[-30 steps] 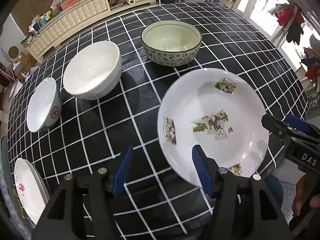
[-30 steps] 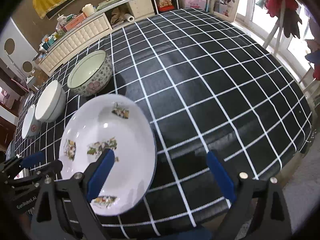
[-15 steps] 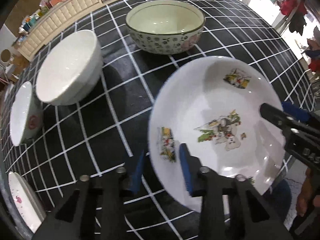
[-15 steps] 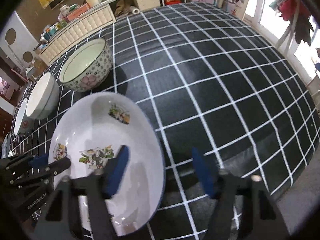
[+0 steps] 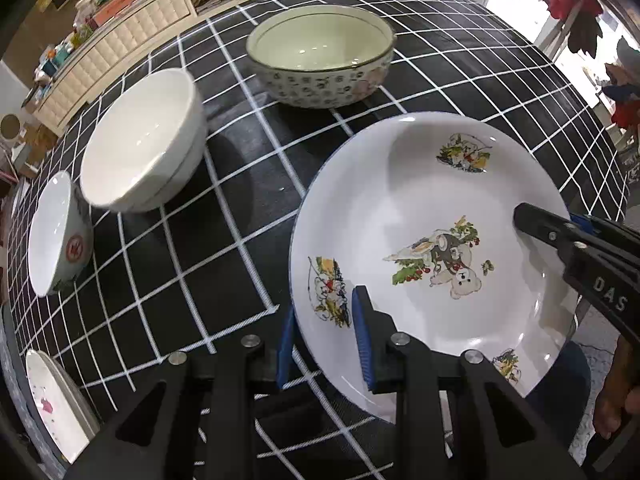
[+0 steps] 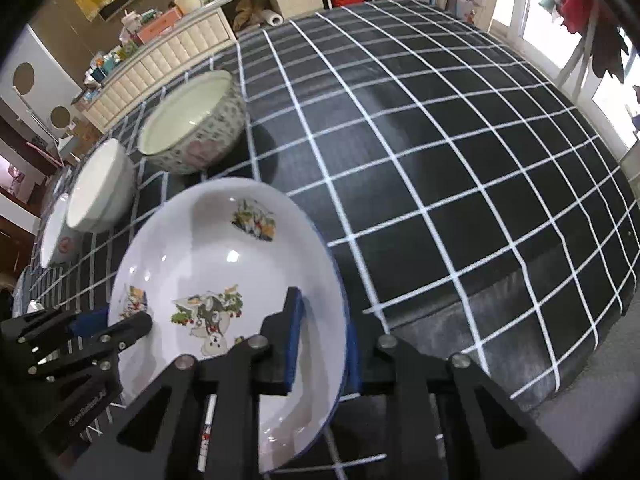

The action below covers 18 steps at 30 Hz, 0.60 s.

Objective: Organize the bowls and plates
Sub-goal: 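Carry the cartoon-print plate with the left gripper over the stacked plates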

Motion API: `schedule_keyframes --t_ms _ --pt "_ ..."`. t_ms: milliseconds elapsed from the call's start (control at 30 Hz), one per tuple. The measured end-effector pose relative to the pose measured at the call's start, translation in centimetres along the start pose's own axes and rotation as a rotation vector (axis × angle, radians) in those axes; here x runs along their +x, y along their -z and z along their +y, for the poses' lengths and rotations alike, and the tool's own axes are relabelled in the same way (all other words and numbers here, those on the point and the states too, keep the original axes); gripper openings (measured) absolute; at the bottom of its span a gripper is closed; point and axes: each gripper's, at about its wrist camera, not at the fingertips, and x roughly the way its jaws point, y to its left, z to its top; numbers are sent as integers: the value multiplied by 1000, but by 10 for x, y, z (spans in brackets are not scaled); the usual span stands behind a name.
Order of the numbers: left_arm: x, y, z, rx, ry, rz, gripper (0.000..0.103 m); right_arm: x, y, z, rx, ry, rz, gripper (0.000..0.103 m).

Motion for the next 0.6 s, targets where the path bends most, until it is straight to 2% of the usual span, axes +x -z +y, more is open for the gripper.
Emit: schedule_keyframes --t_ms 167,300,600 --pt "-27 12 16 -14 -32 -39 24 -14 5 16 -9 -32 -21 23" --pt "-47 26 34 -30 -53 -61 23 -24 3 50 -29 -57 -44 21" --pt "-68 74 93 -131 -34 -83 23 -24 5 105 -70 -116 -51 17"
